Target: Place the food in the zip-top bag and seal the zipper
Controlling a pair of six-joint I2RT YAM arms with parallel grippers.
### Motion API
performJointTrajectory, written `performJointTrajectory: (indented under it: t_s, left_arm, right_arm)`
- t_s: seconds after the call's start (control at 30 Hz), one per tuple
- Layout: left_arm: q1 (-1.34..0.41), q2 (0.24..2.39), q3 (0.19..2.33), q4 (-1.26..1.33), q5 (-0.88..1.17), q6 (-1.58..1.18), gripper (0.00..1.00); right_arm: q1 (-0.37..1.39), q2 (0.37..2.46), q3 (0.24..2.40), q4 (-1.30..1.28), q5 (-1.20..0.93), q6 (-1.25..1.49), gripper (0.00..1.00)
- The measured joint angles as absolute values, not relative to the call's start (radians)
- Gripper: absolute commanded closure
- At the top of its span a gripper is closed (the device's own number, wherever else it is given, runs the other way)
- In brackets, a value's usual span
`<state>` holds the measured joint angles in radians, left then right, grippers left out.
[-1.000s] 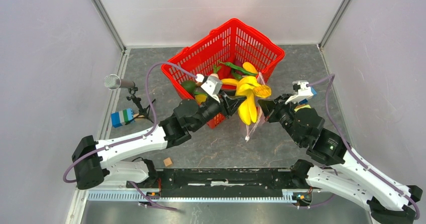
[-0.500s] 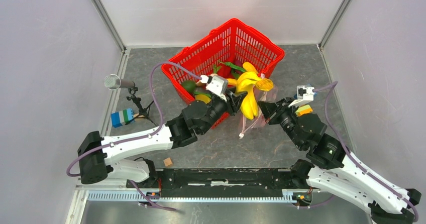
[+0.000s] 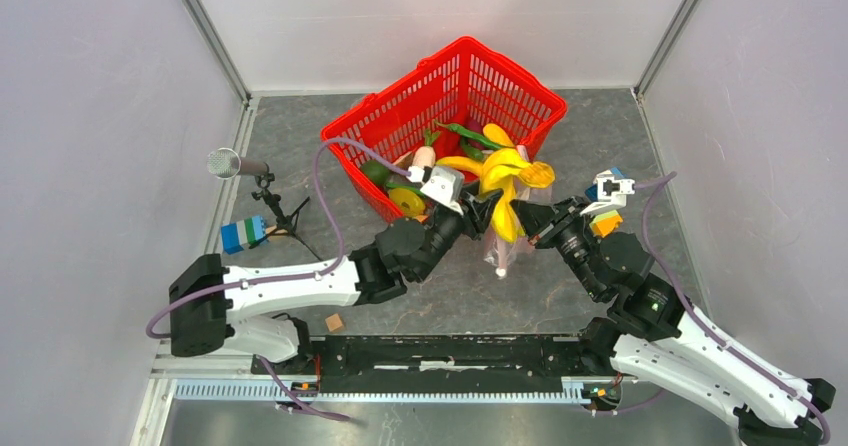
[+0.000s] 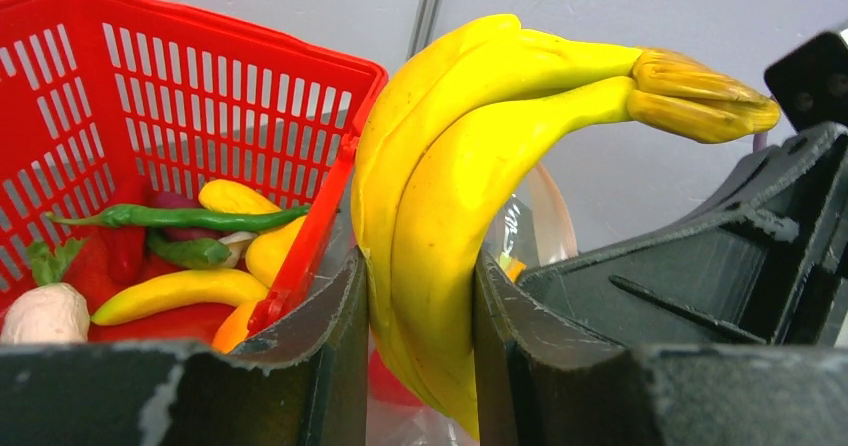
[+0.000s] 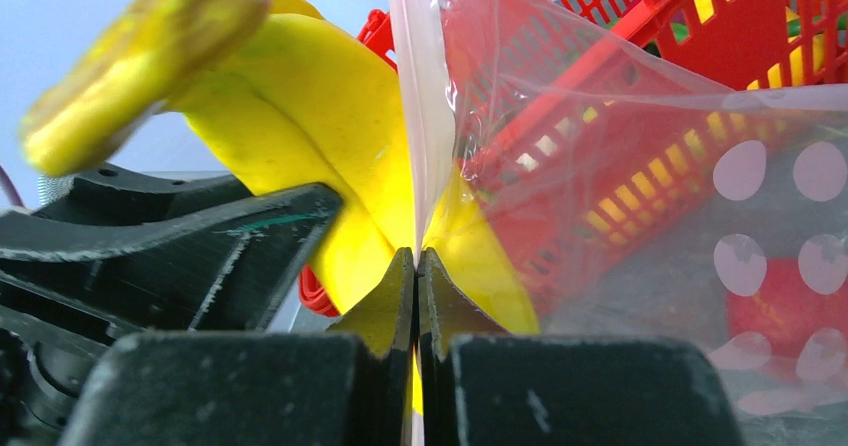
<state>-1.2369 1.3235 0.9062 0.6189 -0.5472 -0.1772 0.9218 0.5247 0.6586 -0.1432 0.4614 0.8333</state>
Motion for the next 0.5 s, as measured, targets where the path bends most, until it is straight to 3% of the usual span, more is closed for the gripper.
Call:
performJointTrajectory:
  t_s: [0.3, 0.5]
  left_arm:
    - [-1.38, 1.442, 0.902, 0.92, -0.809, 0.141, 0.96]
    - [-1.391, 1.433, 0.899, 0.965, -0.886, 0.22, 0.96]
  right_arm:
    - [0.922, 0.524, 0.628, -0.066, 0.438, 0.899, 1.0]
    - [0.922, 0.495, 0.604, -0.076, 0.473, 0.928, 1.0]
